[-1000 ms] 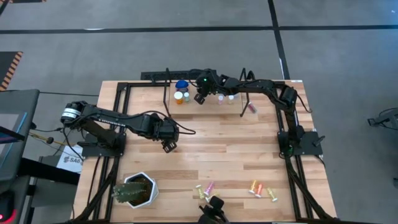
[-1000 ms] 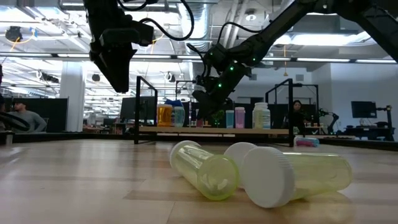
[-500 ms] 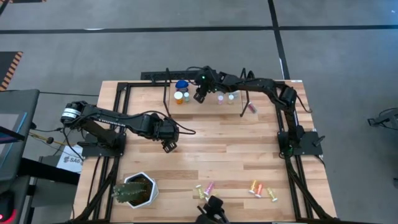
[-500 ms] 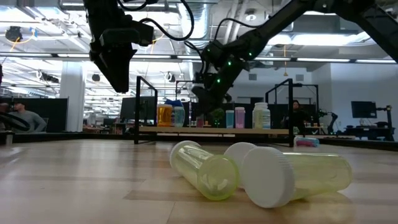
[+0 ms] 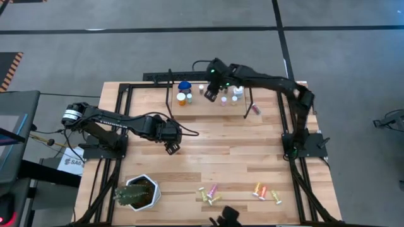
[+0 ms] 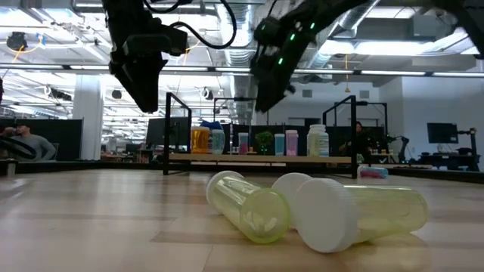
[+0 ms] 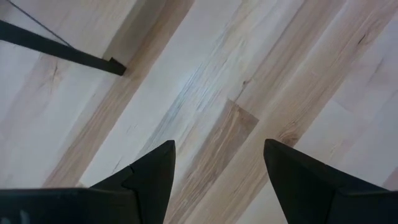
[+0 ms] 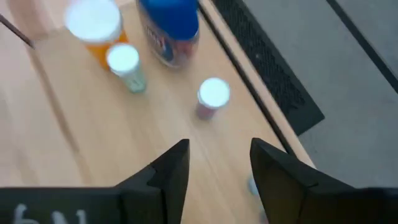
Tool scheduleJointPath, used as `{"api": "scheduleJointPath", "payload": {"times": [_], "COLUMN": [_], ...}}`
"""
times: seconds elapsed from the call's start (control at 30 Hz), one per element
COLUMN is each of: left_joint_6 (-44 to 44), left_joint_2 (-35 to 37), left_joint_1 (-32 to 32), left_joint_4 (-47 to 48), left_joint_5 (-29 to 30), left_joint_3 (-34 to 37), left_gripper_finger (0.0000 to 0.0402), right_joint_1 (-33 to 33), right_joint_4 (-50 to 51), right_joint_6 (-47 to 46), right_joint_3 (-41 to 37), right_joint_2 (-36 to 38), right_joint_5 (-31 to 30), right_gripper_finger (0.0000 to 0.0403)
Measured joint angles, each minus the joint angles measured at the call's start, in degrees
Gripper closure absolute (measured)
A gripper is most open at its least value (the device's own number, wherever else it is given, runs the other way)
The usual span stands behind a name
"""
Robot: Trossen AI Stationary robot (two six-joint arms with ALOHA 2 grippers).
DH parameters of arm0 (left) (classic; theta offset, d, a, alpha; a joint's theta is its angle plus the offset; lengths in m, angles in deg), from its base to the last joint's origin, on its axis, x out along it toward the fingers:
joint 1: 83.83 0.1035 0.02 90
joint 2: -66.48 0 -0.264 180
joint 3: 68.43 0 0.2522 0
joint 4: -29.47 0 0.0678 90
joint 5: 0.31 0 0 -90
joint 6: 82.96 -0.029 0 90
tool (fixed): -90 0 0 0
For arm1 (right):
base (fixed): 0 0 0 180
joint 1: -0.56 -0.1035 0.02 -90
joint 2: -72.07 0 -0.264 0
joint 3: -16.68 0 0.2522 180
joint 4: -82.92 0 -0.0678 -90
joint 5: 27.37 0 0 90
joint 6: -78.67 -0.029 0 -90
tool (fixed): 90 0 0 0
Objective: Pick and place medicine bottles onto shelf by color
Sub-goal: Put the yellow pill bottle on the shelf
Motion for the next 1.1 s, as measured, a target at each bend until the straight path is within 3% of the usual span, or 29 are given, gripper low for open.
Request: {"api": "scheduleJointPath", "payload": {"times": [0.27, 0.43, 0.7, 0.9, 1.1], "left_joint_6": [-3.09, -7.84, -12.81, -15.54, -16.49], "left_joint_2": [0.01, 0.01, 0.54, 1.53, 1.61], "left_joint_1": [0.38, 2.84, 8.76, 10.27, 7.72], "left_joint_4": [-3.49, -6.13, -8.83, -10.38, -11.14], "left_joint_5": [0.07, -0.42, -9.12, -13.67, -13.66], "left_joint_3": [0.0, 0.0, 0.0, 0.0, 0.0], "left_gripper_finger": [0.0169, 0.0169, 0.0169, 0.0169, 0.0169], "right_joint_1": [-5.34, -12.83, -26.74, -35.56, -42.1], "right_joint_4": [12.03, 17.13, 24.66, 26.17, 15.45], "right_joint_6": [-4.04, -9.56, -26.87, -35.19, -36.4], "right_joint_3": [-2.62, -9.55, -21.15, -25.26, -27.3], "right_joint_2": [15.19, 25.1, 37.17, 39.44, 35.01], "right_joint_5": [0.73, 1.33, 1.35, 1.33, 1.22], "right_gripper_finger": [0.0244, 0.0252, 0.0255, 0.0252, 0.0257]}}
